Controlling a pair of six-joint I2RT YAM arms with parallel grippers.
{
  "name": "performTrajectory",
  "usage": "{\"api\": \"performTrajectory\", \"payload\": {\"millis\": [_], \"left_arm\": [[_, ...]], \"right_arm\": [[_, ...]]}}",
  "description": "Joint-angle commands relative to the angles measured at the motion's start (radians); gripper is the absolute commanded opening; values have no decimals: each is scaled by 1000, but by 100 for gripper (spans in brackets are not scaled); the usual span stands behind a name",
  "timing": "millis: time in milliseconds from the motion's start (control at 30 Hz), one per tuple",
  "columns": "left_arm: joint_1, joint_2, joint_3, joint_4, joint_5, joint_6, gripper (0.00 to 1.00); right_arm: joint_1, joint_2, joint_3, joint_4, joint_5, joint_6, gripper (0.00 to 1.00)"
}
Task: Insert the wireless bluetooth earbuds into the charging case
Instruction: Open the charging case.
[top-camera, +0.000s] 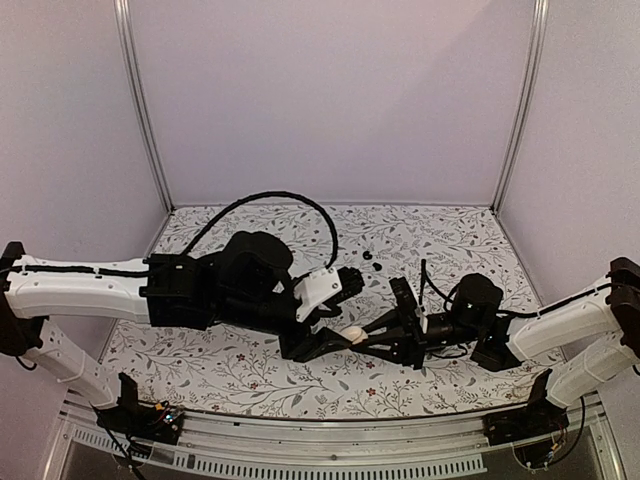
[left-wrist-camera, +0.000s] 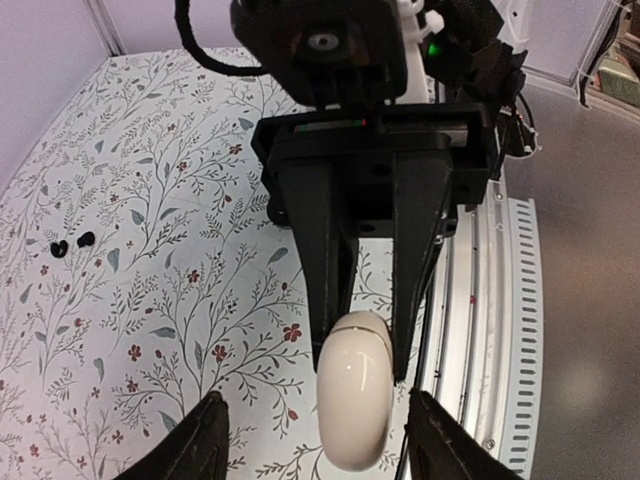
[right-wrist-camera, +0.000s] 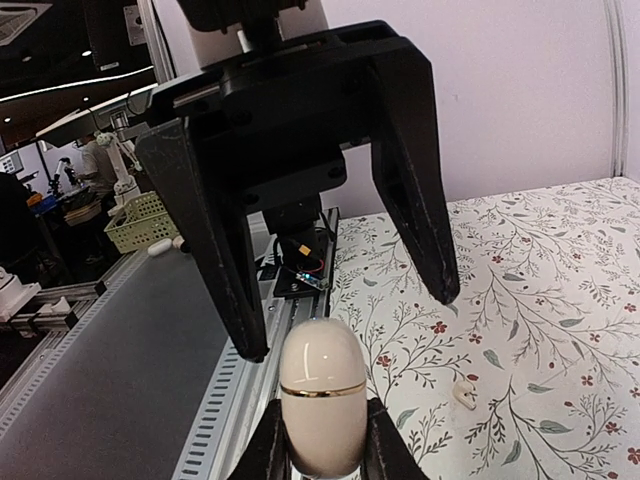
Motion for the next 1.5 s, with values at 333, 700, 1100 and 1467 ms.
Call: {"api": "performTrajectory", "payload": {"millis": [333,700,1100,1467], "left_arm": [[51,8,24,-23,-40,-18,54],[87,-9,20,-27,-37,-19,51],[103,-19,21,-34,-40,-18,51],[174,-149,-62,61,-5,-137,60]], "right_arm": [[-2,-36,0,-11,-1,-37,0],[-1,-41,-4,-19,-31,-55,0],[-1,-40,-8,-12,-26,-52,0],[-39,-34,-60,79,67,52,0]]}}
